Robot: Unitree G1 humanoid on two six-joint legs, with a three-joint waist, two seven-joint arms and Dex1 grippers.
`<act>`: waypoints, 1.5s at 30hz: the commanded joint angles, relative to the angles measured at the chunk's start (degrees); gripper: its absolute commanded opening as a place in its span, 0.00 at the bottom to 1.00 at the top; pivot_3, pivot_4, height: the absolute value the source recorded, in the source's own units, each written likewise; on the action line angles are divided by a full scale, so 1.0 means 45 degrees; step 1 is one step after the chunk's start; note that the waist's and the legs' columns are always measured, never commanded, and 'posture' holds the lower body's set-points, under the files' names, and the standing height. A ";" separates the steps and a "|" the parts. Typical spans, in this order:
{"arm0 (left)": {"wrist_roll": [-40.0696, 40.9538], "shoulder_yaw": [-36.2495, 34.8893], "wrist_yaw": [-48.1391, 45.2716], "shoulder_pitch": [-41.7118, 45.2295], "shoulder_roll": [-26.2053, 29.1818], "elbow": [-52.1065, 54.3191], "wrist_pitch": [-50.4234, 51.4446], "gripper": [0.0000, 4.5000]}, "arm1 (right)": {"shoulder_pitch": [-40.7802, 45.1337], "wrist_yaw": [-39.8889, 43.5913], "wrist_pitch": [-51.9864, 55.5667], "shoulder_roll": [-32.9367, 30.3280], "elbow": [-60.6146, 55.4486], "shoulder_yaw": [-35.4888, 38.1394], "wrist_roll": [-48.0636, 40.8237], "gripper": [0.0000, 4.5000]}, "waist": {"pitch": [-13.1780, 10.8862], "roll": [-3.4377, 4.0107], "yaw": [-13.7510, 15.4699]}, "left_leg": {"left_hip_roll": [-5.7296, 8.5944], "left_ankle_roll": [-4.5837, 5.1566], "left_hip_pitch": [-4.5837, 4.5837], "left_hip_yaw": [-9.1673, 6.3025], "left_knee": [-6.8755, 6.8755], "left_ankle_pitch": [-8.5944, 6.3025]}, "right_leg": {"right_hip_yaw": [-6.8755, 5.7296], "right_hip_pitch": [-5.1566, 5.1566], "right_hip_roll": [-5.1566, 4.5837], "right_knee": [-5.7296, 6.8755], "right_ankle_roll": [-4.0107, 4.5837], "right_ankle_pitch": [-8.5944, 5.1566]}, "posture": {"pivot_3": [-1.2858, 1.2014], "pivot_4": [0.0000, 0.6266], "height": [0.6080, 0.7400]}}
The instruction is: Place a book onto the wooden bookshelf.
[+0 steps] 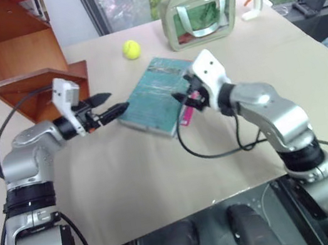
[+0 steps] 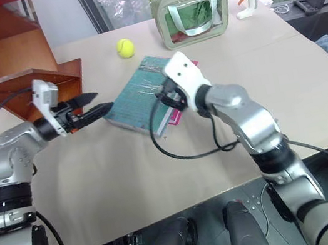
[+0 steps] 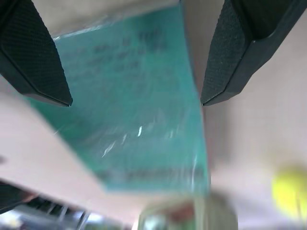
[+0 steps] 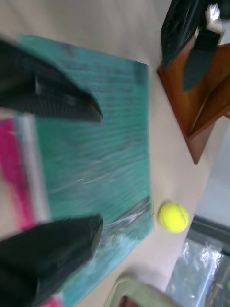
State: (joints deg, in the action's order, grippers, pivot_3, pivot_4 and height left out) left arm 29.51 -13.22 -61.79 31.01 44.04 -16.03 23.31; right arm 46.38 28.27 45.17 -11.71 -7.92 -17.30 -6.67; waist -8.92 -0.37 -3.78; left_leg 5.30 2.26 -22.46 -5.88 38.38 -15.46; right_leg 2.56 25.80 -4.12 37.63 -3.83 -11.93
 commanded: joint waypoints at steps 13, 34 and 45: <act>0.0895 -0.1387 -0.0237 -0.2493 0.1540 0.2196 0.1784 1.00 | 0.0578 0.3810 -0.2789 -0.1676 0.3237 -0.1708 0.1174 0.01 | 0.0005 -0.0014 0.0197 | 0.0051 0.0007 -0.0040 -0.0084 0.0009 -0.0003 | -0.0073 -0.0015 0.0002 -0.0052 -0.0001 0.0000 | 0.52 0.24 1.00; -0.1719 0.3846 -0.1607 0.6037 -0.0871 -0.5974 0.6280 1.00 | -0.4587 0.0308 0.2995 -0.2577 -0.8882 0.3266 -0.2036 0.74 | 0.0011 -0.0060 0.0311 | 0.0071 0.0005 -0.0065 -0.0105 0.0034 -0.0001 | -0.0072 -0.0002 0.0002 -0.0003 -0.0002 -0.0001 | 0.52 0.24 1.00; 0.0728 0.3023 -0.2861 0.3203 0.0960 -0.0208 1.0887 1.00 | -0.6102 0.0308 0.2472 -0.3873 -0.8439 0.4280 -0.2491 0.74 | 0.0009 -0.0059 0.0377 | 0.0059 0.0009 -0.0056 -0.0093 0.0037 -0.0002 | -0.0059 -0.0012 0.0006 0.0002 -0.0003 -0.0003 | 0.52 0.24 1.00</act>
State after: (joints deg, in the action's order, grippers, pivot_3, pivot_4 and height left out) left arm 31.33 3.91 -76.90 45.78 47.41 -19.12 70.20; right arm 18.94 29.51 58.46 -28.42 -45.64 0.44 -17.50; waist -8.88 -0.63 -2.08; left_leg 5.56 2.30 -22.71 -6.31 38.57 -15.47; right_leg 2.27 25.73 -4.10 37.64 -3.84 -11.94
